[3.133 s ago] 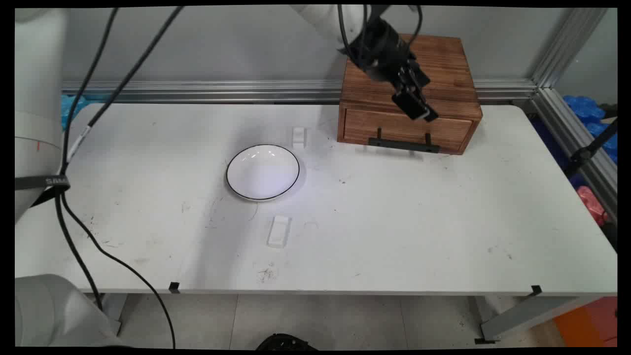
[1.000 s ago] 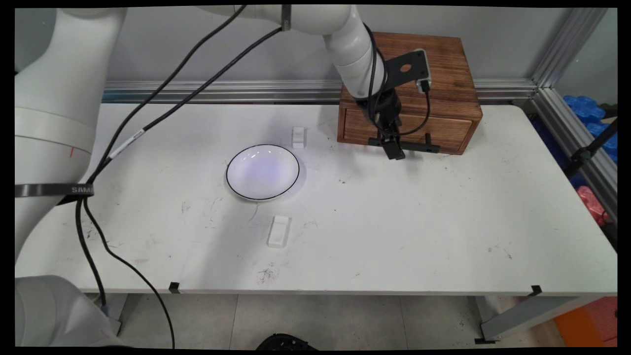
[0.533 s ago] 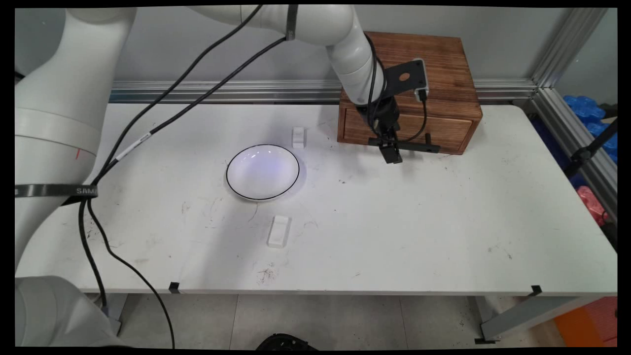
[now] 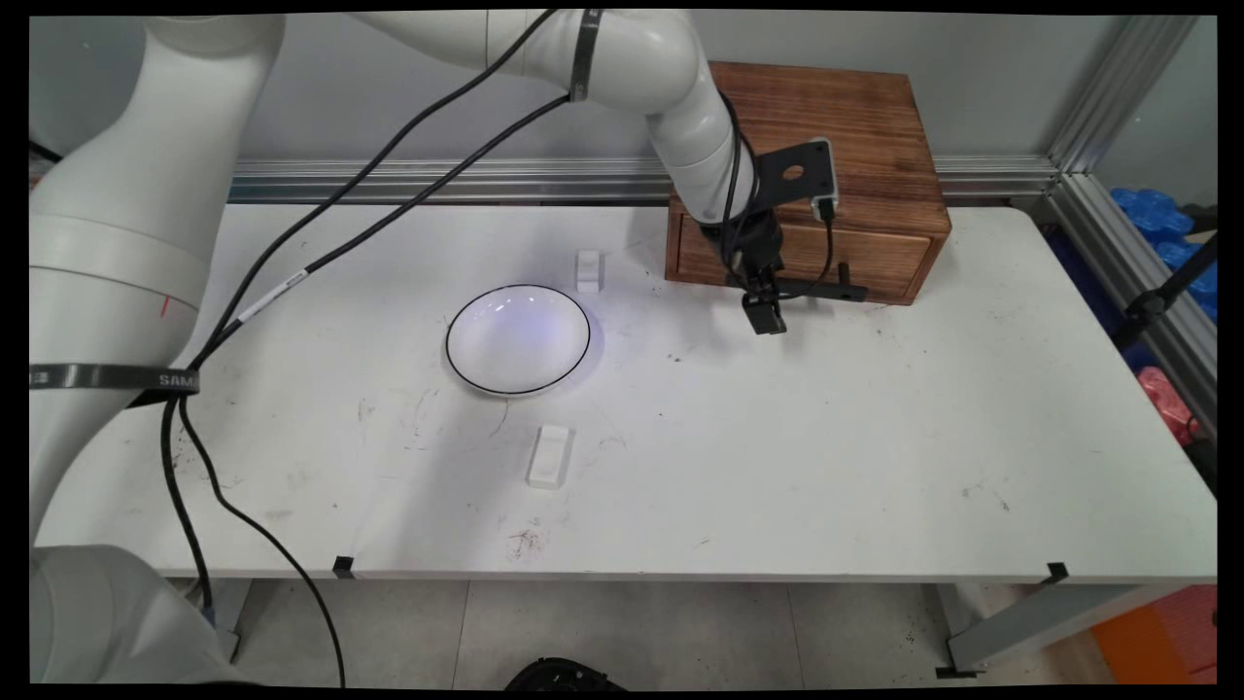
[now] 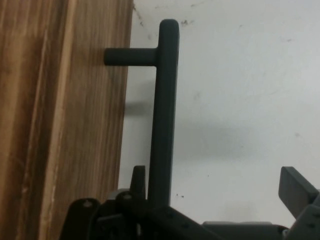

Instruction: Open the drawer

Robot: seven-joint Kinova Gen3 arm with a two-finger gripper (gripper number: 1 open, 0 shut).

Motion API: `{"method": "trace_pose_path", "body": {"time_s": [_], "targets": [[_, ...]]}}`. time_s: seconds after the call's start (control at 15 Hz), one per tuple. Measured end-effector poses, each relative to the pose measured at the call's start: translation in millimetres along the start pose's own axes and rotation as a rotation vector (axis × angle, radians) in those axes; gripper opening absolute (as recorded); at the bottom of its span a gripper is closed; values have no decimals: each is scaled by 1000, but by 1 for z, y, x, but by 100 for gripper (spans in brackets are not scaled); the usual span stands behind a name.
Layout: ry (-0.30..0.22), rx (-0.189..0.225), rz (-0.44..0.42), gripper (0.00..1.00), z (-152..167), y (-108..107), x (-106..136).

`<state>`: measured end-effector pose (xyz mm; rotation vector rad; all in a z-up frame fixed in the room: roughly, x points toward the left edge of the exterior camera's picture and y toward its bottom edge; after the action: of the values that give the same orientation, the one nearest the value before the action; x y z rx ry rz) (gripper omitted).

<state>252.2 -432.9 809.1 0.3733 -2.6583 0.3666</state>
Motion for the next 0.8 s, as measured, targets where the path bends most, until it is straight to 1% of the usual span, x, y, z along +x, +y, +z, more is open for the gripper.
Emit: {"method": "trace_pose_path", "body": {"time_s": [0.8], "targets": [[-10, -2, 36, 100, 16, -1, -6]]}}
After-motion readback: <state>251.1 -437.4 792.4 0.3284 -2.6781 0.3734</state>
